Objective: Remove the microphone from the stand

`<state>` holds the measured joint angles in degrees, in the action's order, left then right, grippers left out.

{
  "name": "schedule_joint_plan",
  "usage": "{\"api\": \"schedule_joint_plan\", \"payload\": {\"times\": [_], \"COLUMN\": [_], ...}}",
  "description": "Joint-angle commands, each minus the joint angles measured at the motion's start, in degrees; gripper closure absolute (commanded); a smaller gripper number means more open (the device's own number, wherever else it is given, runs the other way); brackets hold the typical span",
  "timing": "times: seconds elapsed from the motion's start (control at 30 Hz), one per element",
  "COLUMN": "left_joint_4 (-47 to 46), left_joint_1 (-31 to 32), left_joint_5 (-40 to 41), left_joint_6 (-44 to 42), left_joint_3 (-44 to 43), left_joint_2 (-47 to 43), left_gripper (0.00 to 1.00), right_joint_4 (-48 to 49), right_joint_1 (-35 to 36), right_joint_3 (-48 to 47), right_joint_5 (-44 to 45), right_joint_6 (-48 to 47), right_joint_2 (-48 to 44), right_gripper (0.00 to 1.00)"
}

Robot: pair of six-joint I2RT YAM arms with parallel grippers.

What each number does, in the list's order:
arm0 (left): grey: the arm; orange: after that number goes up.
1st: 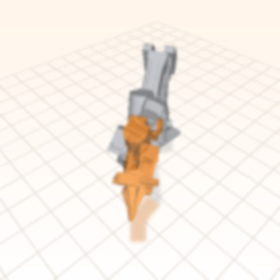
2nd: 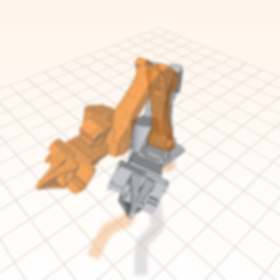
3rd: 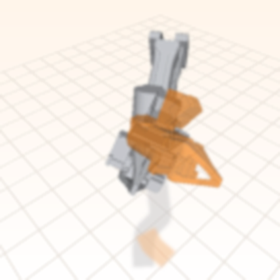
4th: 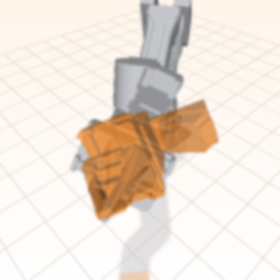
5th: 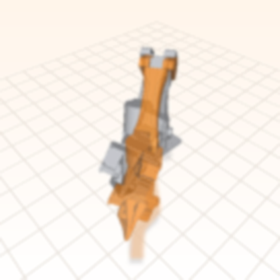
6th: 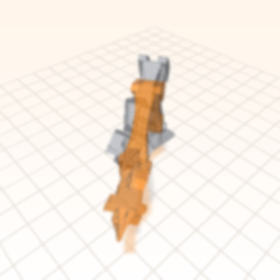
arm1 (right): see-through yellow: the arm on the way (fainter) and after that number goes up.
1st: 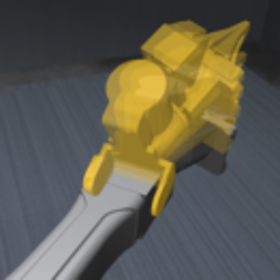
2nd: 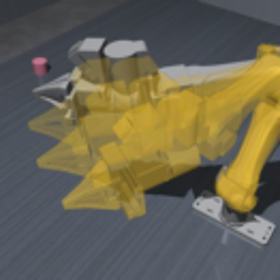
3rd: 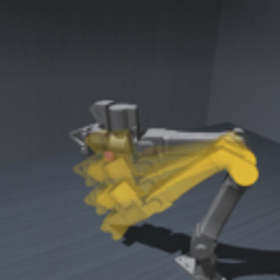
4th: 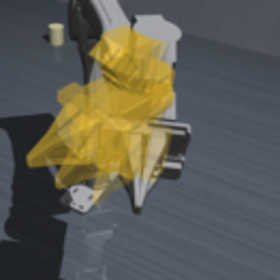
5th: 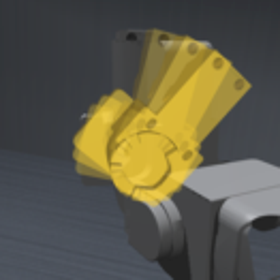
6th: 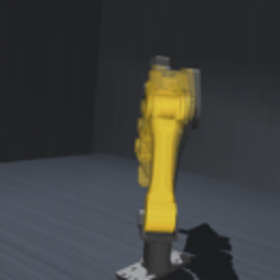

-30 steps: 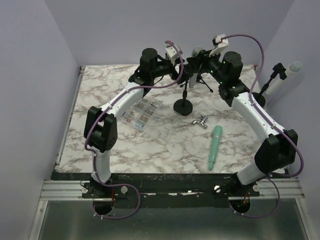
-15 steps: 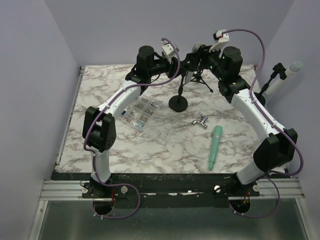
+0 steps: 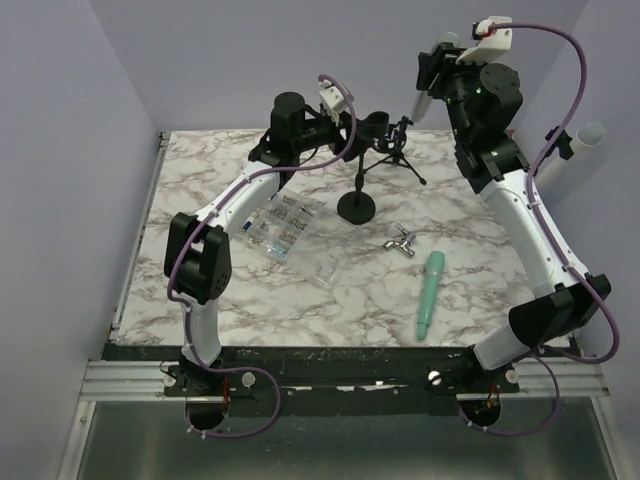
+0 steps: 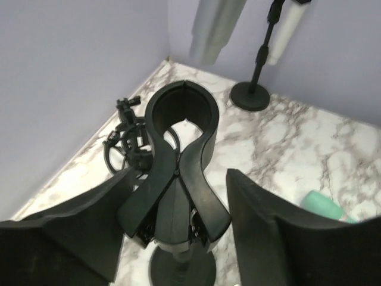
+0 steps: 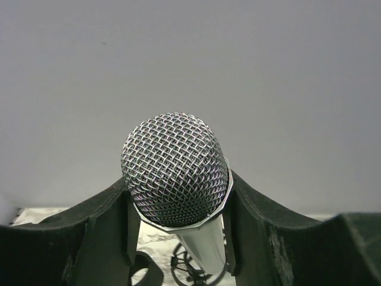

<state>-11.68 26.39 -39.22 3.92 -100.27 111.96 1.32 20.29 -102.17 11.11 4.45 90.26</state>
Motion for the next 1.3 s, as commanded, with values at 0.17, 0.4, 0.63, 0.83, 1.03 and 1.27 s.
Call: {"api": "schedule_joint_plan", "payload": {"times": [0.17, 0.4, 0.63, 0.83, 1.03, 1.27], "left_joint_4": [1.4, 8.3, 18.0, 24.1, 32.3, 32.6], "left_joint_1": [-0.5, -0.4, -0.4, -0.4, -0.5, -0.4], "left_joint_5": [0.7, 3.5, 9.3, 12.0, 13.5, 15.8], "left_joint_6": [2.5, 3.6, 8.3, 14.7, 12.3, 8.4], "left_joint_3": [0.9, 0.2, -1.3, 4.8, 7.6, 16.6], "left_joint_2": [-4.1, -8.3, -14.3, -23.8, -31.9, -39.9], "left_gripper": [0.02, 0.02, 0.02, 0.01, 0.01, 0.01], "right_joint_4": [-5.4, -17.0, -25.1, -32.2, -40.7, -55.8], "right_joint_1": [0.0, -0.1, -0.1, -0.1, -0.1, -0.1], "right_joint_3": [11.3, 18.1, 25.8, 30.2, 30.5, 26.7], "right_joint_5": [21.1, 22.6, 10.1, 0.3, 1.0, 18.4], "right_joint_6": [0.5, 10.5, 16.9, 19.7, 18.2, 21.2], "right_joint_2": [-9.3, -13.1, -19.1, -21.4, -24.3, -22.8], "right_gripper": [0.99, 0.99, 0.99, 0.99, 0.99, 0.99]}}
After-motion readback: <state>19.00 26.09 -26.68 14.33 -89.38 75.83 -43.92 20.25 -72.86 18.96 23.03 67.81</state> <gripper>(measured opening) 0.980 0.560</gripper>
